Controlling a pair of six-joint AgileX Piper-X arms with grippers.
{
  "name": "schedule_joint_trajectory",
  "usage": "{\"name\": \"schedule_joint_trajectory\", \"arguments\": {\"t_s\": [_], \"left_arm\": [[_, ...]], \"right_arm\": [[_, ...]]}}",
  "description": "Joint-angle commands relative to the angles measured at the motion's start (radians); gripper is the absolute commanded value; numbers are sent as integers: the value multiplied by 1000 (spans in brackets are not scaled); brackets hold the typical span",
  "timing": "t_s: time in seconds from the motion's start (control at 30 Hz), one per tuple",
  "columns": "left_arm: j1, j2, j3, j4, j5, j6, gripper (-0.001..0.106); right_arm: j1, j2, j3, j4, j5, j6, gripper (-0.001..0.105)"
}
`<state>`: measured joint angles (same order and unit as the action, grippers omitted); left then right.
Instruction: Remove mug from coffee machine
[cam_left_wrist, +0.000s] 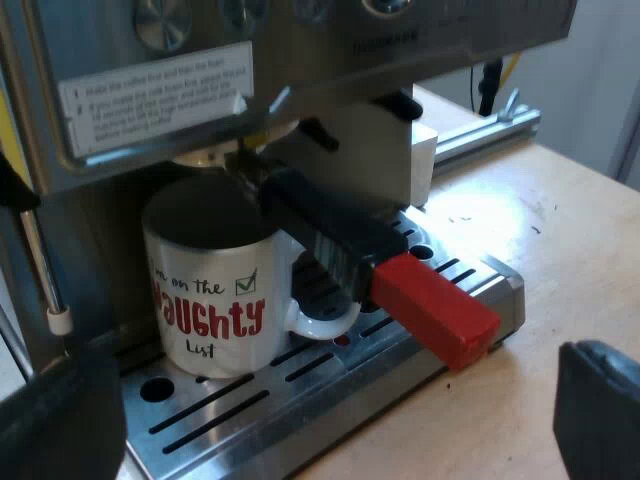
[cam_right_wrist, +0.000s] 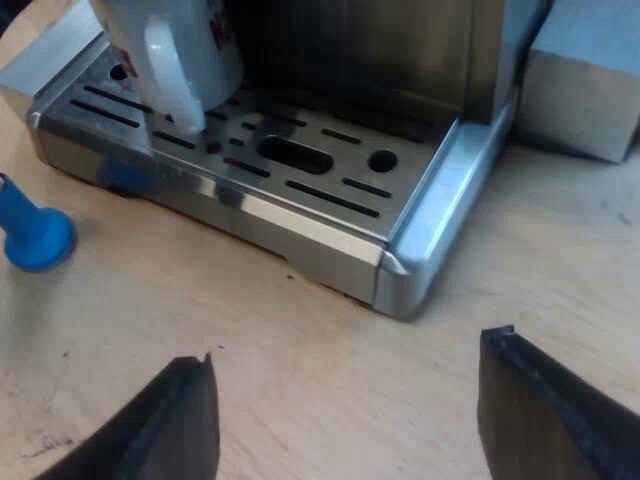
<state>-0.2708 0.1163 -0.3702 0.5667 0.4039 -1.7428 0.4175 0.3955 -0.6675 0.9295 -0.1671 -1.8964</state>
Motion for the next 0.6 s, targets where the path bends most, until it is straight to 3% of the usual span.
{"name": "schedule_joint_trajectory", "arguments": {"t_s": [0.03,0.07,0.1,0.23,0.6], "left_arm": [[-3,1,17,-53,4,-4,87],[-3,1,20,-58,4,-4,87],[-3,3,85,-86,4,-4,87],[-3,3,131,-86,4,-4,87],[-3,3,152,-48,4,-4,87]], "right_arm": [[25,12,16,-58,-12,-16,58],[25,12,18,-63,-12,-16,58],[69,19,70,-183,-12,-16,58],[94,19,122,-301,-12,-16,58],[114,19,270,-544,-12,-16,58]]}}
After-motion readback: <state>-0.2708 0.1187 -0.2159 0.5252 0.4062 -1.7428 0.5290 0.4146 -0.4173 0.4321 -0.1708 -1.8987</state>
